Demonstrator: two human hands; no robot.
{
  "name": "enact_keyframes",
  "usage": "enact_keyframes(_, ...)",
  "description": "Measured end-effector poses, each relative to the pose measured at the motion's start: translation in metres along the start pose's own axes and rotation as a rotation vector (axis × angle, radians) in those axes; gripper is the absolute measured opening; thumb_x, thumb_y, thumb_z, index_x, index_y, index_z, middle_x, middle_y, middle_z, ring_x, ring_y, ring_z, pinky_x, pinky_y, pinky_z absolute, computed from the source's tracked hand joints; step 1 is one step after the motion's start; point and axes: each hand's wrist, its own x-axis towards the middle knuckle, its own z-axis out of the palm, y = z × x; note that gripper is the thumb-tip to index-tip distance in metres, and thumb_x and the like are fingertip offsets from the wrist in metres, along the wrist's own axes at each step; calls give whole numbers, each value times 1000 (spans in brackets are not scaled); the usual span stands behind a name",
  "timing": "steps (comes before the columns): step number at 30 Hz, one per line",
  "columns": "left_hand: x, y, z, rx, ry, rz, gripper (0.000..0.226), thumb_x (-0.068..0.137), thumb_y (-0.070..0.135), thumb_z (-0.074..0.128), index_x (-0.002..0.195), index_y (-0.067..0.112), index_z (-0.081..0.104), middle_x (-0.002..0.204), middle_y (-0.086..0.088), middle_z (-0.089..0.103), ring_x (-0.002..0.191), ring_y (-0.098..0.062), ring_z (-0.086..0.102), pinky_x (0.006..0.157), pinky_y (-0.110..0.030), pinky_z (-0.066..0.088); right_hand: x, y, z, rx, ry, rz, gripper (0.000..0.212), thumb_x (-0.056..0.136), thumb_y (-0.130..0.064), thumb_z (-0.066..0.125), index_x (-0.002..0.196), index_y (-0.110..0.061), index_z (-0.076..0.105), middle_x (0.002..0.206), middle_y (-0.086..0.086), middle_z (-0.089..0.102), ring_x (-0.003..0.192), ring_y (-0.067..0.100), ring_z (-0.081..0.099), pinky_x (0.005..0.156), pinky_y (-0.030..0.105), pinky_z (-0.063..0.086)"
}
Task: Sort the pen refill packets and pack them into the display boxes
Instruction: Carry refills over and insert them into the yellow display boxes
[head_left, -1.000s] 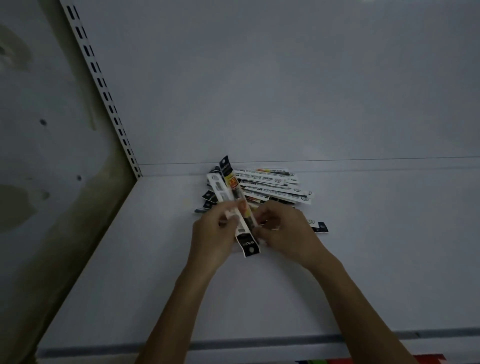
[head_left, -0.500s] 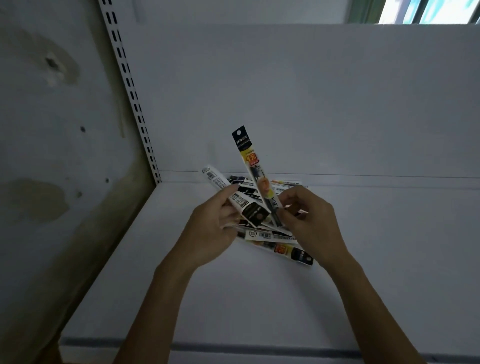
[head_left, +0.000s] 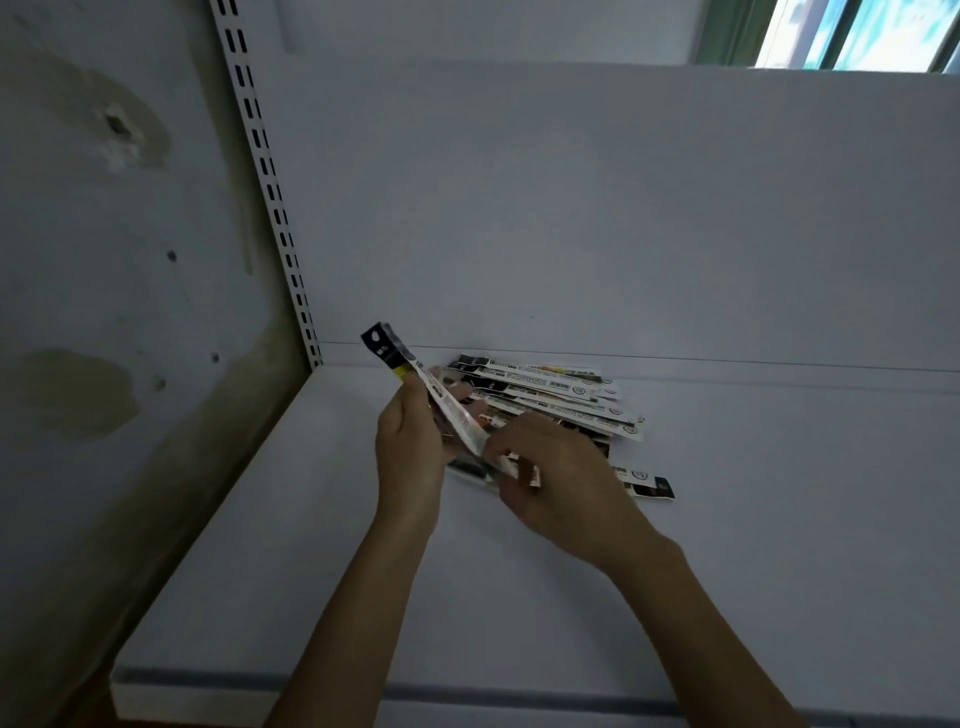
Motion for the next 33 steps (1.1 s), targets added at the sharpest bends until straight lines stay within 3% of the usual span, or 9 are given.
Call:
enact_keyframes(3,-7,-3,-2,191,-21,52,33,96,45,35,92,25,61,84,2,66,78,-14,64,75,-35,51,-3,5,10,12,-160,-13,14,77,-15,60,88,-20,68,93,-4,65,76,14,56,68,35,52)
enact_keyframes(6,-17,0,-5,358,-91,94,29,95,49,29,90,33,53,82,14,56,77,-1,55,67,-17,41,-4,6,10,35,-192,16,16,82,-13,59,90,-19,72,94,-4,69,79,15,62,71,36,53)
enact_keyframes(10,-23,-4,-1,538,-250,75,36,92,49,38,114,24,51,98,8,61,92,-12,58,71,-22,42,0,2,14,14,-165,80,16,82,-11,56,90,-15,70,88,1,67,81,19,57,70,40,51)
enact_keyframes(14,-13,-11,-9,727,-279,115,15,95,25,45,99,13,55,88,0,61,82,-14,57,63,-15,39,-1,3,20,7,-178,72,20,77,-18,54,92,-17,68,94,4,64,90,21,56,73,39,50)
enact_keyframes(17,-7,-15,-18,840,-257,101,25,98,18,39,84,9,57,73,-3,59,72,-21,58,56,-17,40,0,5,17,55,-112,78,20,75,-11,54,88,-14,69,93,1,66,92,20,58,76,32,48)
enact_keyframes(20,-8,-13,-24,643,-187,-4,30,100,25,36,85,11,58,69,-5,65,56,-13,63,51,-20,49,5,19,13,-121,-41,217,24,81,-9,56,102,-13,67,103,3,63,99,22,56,75,30,44)
enact_keyframes(24,-6,-10,-30,566,-106,16,34,100,30,34,83,9,54,59,-4,56,38,-6,52,39,-15,42,5,38,10,-320,-139,417,27,89,-20,54,115,-18,60,111,2,57,104,22,54,70,27,39)
enact_keyframes(29,2,-12,-31,352,-75,-179,13,96,14,41,91,10,52,66,-3,47,52,-12,39,48,-24,35,5,36,8,-326,-140,435,26,94,-34,48,99,-17,67,102,2,59,92,21,57,70,27,44)
enact_keyframes(33,-2,-12,-34,308,-115,-240,22,94,2,35,104,10,53,76,-4,53,62,-13,46,54,-25,45,4,34,4,-346,-130,416,23,93,-22,48,101,-19,69,102,1,63,93,20,58,72,30,48)
